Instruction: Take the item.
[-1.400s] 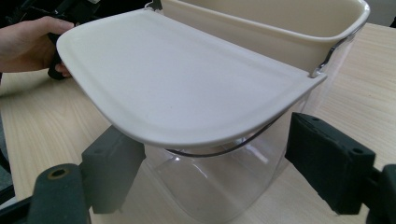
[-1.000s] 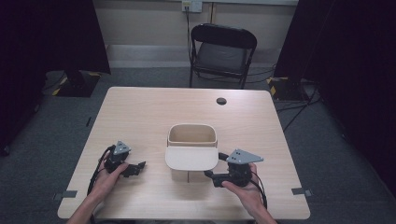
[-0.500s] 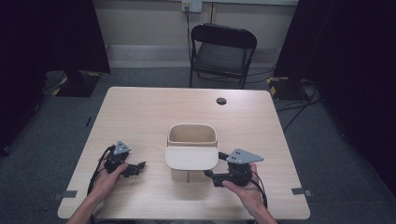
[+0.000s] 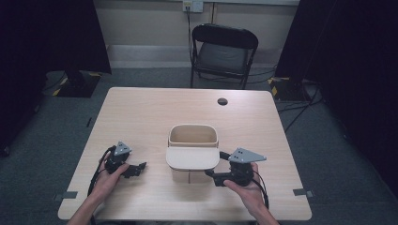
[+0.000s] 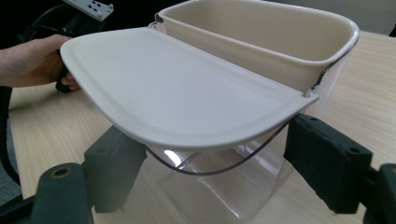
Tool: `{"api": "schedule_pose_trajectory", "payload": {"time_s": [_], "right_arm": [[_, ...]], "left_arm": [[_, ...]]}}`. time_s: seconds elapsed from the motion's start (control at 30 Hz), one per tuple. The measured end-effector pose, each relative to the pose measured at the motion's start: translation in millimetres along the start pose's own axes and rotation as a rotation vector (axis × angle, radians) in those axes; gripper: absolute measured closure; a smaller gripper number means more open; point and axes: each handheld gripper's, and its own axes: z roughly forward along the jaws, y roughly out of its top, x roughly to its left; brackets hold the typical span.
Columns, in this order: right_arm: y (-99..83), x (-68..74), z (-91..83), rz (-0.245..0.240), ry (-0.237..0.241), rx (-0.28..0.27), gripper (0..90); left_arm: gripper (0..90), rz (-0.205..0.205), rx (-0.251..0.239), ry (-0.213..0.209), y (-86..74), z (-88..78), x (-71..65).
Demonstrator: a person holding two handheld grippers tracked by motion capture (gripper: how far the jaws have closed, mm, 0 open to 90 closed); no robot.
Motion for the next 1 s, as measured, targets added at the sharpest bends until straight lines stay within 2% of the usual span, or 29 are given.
{"api": "schedule_pose_trajectory", "payload": {"time_s": [0.73, 1.0], "right_arm": [[2.3, -2.6, -0.9, 0.012, -0.011, 0.001, 20.1], [3.2, -3.1, -2.3, 0.007, -0.020, -0.017, 21.9]], "left_arm": [[10.6, 0.001, 0.001, 0.001, 0.0, -0.1, -0.1], [10.6, 0.002, 0.001, 0.001, 0.0, -0.2, 0.0]]}}
